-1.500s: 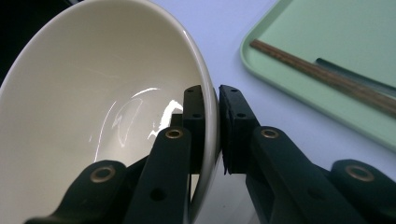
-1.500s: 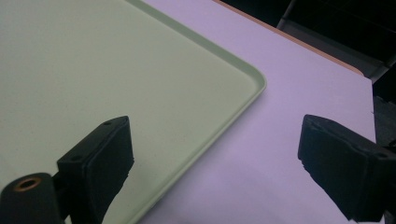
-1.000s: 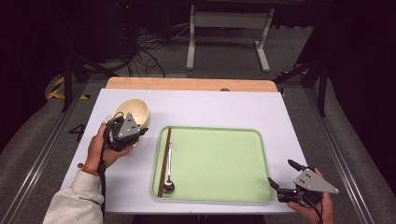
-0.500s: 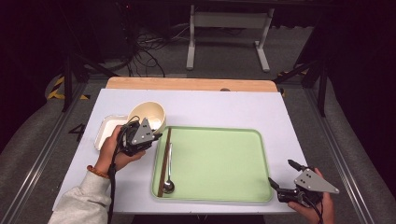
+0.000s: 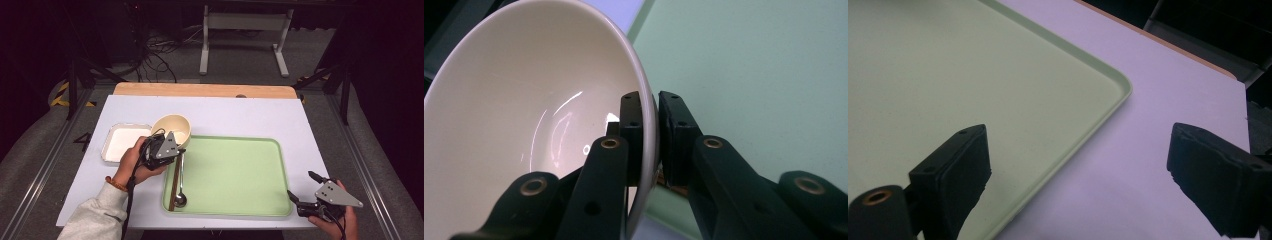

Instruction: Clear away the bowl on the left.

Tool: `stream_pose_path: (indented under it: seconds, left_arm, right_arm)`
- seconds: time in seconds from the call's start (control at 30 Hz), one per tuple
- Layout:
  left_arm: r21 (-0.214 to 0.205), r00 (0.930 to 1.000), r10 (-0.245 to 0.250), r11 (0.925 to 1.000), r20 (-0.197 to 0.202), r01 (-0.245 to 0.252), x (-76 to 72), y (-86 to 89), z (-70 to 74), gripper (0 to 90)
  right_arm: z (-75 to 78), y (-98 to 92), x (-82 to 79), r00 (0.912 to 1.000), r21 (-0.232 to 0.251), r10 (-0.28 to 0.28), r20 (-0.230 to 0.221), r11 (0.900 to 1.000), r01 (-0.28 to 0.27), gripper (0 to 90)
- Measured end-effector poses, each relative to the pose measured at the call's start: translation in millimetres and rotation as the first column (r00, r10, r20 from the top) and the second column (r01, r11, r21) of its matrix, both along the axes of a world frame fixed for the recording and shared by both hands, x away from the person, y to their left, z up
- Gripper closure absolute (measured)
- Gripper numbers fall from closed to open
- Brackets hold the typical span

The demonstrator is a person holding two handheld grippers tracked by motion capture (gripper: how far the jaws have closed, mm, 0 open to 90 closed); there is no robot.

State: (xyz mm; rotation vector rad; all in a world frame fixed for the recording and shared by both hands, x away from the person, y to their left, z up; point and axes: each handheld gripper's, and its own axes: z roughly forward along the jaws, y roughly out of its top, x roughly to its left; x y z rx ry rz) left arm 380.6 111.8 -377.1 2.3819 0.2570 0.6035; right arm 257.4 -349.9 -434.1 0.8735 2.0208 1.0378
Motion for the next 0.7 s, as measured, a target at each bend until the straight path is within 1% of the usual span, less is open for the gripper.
stream_pose_path:
  seconds: [0.13,0.27,0.37,0.57,0.7]
  left_arm:
    - [0.014,0.9998,-0.018,0.9997,-0.012,0.019,2.6,-8.4,-4.0,82.2]
    - [0.033,0.9995,-0.025,0.9992,-0.018,0.025,3.8,-15.0,-6.6,82.3]
    - [0.031,0.999,-0.039,0.9987,-0.022,0.04,3.9,-20.1,-7.8,82.2]
    - [0.048,0.9978,-0.061,0.9969,-0.026,0.062,4.0,-31.2,-11.3,82.2]
    - [0.054,0.9967,-0.073,0.9957,-0.037,0.075,4.7,-39.2,-15.0,82.2]
  right_arm:
    - [-0.4,0.3,0.2,1.0,0.0,0.0,-0.003,1.0,0.0,10.6]
    - [-0.6,0.4,0.3,1.0,-0.001,0.001,-0.005,1.0,-0.001,10.6]
    - [-0.7,0.2,0.1,1.0,0.0,0.0,-0.005,1.0,0.0,10.6]
    - [-1.1,0.4,0.2,1.0,0.0,-0.001,-0.008,1.0,0.001,10.6]
    - [-0.4,-0.1,-0.2,1.0,0.002,-0.001,-0.005,1.0,0.001,10.7]
